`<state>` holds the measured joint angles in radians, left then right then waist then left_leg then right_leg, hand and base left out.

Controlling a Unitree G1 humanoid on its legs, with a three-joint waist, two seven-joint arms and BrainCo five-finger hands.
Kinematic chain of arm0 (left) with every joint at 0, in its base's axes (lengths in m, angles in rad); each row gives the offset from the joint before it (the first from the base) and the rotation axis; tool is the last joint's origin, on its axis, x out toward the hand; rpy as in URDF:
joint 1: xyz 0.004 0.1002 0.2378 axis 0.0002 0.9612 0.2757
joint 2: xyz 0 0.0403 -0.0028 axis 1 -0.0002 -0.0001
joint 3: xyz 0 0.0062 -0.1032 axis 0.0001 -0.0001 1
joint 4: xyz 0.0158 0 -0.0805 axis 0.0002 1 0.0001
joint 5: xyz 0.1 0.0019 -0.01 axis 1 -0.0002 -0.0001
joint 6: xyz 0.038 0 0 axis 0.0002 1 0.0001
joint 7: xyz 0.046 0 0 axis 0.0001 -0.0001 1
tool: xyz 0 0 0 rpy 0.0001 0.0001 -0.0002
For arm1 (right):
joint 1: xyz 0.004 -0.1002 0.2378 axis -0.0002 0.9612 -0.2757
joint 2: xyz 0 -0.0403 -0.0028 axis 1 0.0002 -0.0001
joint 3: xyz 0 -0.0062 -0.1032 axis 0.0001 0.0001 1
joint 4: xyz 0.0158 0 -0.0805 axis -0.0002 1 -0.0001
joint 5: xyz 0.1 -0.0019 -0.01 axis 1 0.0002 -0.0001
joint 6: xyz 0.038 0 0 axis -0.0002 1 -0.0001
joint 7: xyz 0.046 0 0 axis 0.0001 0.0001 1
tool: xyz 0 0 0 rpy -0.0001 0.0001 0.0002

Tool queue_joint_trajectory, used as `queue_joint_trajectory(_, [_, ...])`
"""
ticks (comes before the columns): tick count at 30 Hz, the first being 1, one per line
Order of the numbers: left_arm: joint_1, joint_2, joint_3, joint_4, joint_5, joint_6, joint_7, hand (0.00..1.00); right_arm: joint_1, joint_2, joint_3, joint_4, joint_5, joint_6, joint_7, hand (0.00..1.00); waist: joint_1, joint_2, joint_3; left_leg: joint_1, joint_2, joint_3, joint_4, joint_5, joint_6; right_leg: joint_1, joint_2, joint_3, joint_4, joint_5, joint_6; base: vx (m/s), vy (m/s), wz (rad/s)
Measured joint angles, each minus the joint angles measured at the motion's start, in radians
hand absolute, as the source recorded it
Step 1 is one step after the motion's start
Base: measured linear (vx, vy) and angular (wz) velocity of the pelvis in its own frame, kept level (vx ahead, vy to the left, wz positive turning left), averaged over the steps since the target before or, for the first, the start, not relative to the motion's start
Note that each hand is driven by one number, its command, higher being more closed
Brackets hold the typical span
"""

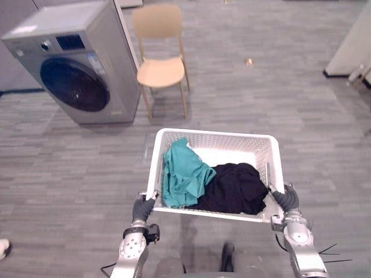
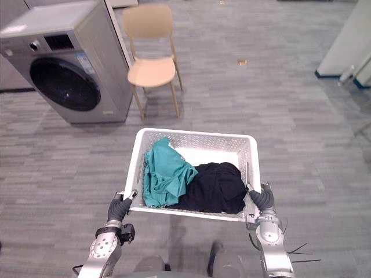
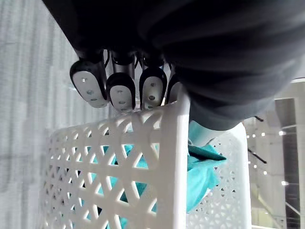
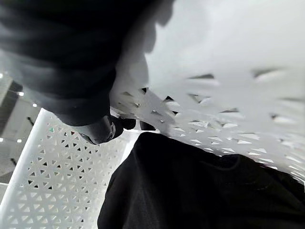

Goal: Pick up the laundry basket with both hands and put the clothes into the washing machine.

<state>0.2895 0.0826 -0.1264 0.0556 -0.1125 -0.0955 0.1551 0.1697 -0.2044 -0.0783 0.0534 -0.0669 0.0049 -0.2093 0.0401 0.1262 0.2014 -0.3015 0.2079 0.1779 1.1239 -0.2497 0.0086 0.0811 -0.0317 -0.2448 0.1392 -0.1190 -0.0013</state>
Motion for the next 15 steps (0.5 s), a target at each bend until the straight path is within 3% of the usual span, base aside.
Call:
queue_joint_trajectory(1, [-0.001,0.000,0.003,-0.018,-0.001,-0.001,0.000,1.00,-0.014,-0.001,0.000,0.003,0.006,0.000,-0.002,1.00,0.015,-0.009,0.004,-0.063,-0.029,0.001,-0.159,-0.007,-0.001,0.040,-0.028,0.018,-0.016,-0.023,0.035,0.69,0.215,-0.49])
queue_joint_trajectory(3, [0.000,0.000,0.003,-0.029,-0.001,-0.002,0.000,1.00,-0.029,-0.006,0.000,0.020,0.011,-0.002,-0.003,1.00,0.032,-0.016,0.008,-0.125,-0.069,-0.015,-0.534,0.047,-0.060,0.120,-0.083,0.046,-0.057,-0.069,0.102,0.70,0.293,-0.47])
queue_joint_trajectory(4, [0.008,0.003,0.006,-0.030,0.000,0.000,0.000,1.00,-0.036,-0.007,0.008,0.042,0.014,-0.003,-0.004,1.00,0.036,-0.024,0.010,-0.112,-0.077,0.001,-0.665,0.219,-0.055,0.182,-0.102,0.065,-0.096,-0.093,0.135,0.74,0.315,-0.32])
queue_joint_trajectory(5, [0.005,0.013,0.015,-0.028,0.000,0.009,0.003,1.00,-0.061,0.007,0.019,0.093,0.017,-0.003,-0.008,1.00,0.034,-0.063,-0.004,-0.099,-0.120,0.041,-0.637,0.159,-0.009,0.213,-0.144,0.102,-0.135,-0.094,0.135,0.74,0.255,-0.24])
queue_joint_trajectory(6, [-0.006,0.005,0.020,-0.042,0.002,0.018,0.006,1.00,-0.083,-0.009,0.025,0.117,0.016,0.000,-0.007,1.00,0.031,-0.063,-0.007,-0.129,-0.119,0.041,-0.567,0.115,0.030,0.219,-0.127,0.111,-0.148,-0.047,0.118,0.73,0.246,-0.15])
queue_joint_trajectory(7, [-0.004,-0.001,0.020,-0.049,0.007,0.027,0.008,1.00,-0.095,-0.017,0.030,0.134,0.016,0.003,-0.006,1.00,0.036,-0.063,-0.006,-0.138,-0.116,0.050,-0.490,0.078,0.091,0.234,-0.138,0.106,-0.139,0.007,0.145,0.85,0.326,-0.12])
queue_joint_trajectory(8, [0.013,0.000,0.019,-0.049,0.009,0.035,0.007,1.00,-0.089,-0.007,0.031,0.137,0.015,0.003,-0.002,1.00,0.044,-0.077,-0.011,-0.115,-0.124,0.080,-0.436,0.064,0.108,0.223,-0.169,0.117,-0.035,0.043,0.186,0.71,0.322,-0.13])
queue_joint_trajectory(9, [0.021,0.001,0.017,-0.049,0.009,0.035,0.007,1.00,-0.085,-0.008,0.032,0.137,0.014,0.003,-0.001,1.00,0.047,-0.084,-0.015,-0.089,-0.133,0.089,-0.441,0.046,0.110,0.196,-0.184,0.125,0.031,0.054,0.198,0.66,0.346,-0.17])
queue_joint_trajectory(11, [0.018,0.008,0.013,-0.050,0.009,0.032,0.007,1.00,-0.084,-0.008,0.030,0.138,0.007,0.001,-0.001,1.00,0.056,-0.098,-0.018,0.027,-0.179,0.092,-0.516,-0.042,0.116,0.025,-0.219,0.208,0.481,0.110,0.260,0.72,0.362,-0.05])
queue_joint_trajectory(12, [0.012,0.031,0.012,-0.049,0.009,0.035,0.007,1.00,-0.082,0.013,0.023,0.146,0.004,0.001,0.000,1.00,0.049,-0.124,-0.012,0.129,-0.239,0.088,-0.579,-0.050,0.117,-0.108,-0.247,0.235,0.844,0.103,0.246,0.56,0.240,0.20])
queue_joint_trajectory(13, [0.017,0.034,0.012,-0.049,0.009,0.035,0.007,1.00,-0.082,0.016,0.023,0.153,0.003,0.001,0.001,1.00,0.047,-0.125,-0.011,0.168,-0.253,0.082,-0.607,-0.050,0.117,-0.136,-0.251,0.225,0.916,0.086,0.218,0.55,0.184,0.23])
queue_joint_trajectory(14, [0.030,0.041,0.011,-0.049,0.009,0.036,0.007,1.00,-0.079,0.023,0.024,0.167,-0.005,0.001,0.007,1.00,0.033,-0.112,-0.008,0.265,-0.271,0.062,-0.683,-0.049,0.117,-0.187,-0.240,0.189,1.006,0.030,0.124,0.44,0.143,0.27])
queue_joint_trajectory(15, [0.039,0.045,0.011,-0.049,0.009,0.035,0.007,1.00,-0.066,0.024,0.029,0.167,-0.005,0.000,0.013,1.00,0.020,-0.082,-0.013,0.369,-0.273,0.030,-0.775,-0.048,0.119,-0.249,-0.209,0.115,1.010,-0.043,0.066,0.55,0.174,0.35])
